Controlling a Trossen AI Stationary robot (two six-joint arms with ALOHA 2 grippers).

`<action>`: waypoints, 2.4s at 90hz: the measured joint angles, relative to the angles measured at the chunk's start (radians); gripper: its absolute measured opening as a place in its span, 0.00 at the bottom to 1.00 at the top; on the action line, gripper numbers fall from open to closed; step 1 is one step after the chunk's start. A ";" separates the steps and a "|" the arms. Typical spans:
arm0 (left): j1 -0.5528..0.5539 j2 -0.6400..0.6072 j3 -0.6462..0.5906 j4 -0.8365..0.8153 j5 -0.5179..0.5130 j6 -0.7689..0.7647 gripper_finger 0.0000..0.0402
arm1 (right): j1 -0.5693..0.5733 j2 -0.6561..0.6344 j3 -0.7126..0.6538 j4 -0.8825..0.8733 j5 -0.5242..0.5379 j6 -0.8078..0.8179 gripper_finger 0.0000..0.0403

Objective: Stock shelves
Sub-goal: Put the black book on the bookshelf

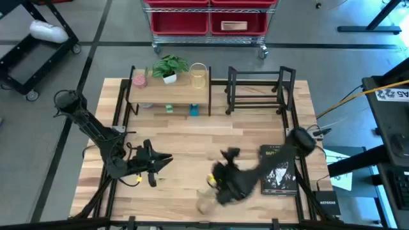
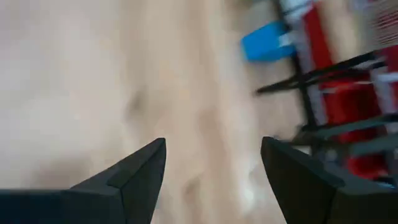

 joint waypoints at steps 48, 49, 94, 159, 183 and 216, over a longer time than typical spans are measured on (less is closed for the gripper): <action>0.118 0.037 0.000 0.042 0.105 -0.024 0.13 | 0.421 -0.120 -0.005 -0.278 -0.464 0.578 0.62; 0.126 0.039 0.000 0.044 0.121 -0.028 0.13 | 0.430 -0.123 -0.010 -0.274 -0.456 0.600 0.62; 0.360 0.337 0.012 0.357 0.533 -0.087 0.13 | 0.490 -0.217 -0.501 -0.047 -0.470 1.275 0.62; 0.437 0.552 0.188 0.232 0.630 -0.116 0.13 | -0.011 -0.132 -0.546 1.019 -0.108 0.262 0.62; 0.441 0.552 0.189 0.139 0.677 -0.196 0.13 | 0.008 -0.274 -0.472 0.726 -0.200 0.223 0.62; 0.464 0.563 0.191 0.019 0.821 -0.272 0.13 | 0.108 -0.557 -0.626 0.426 -0.436 0.591 0.62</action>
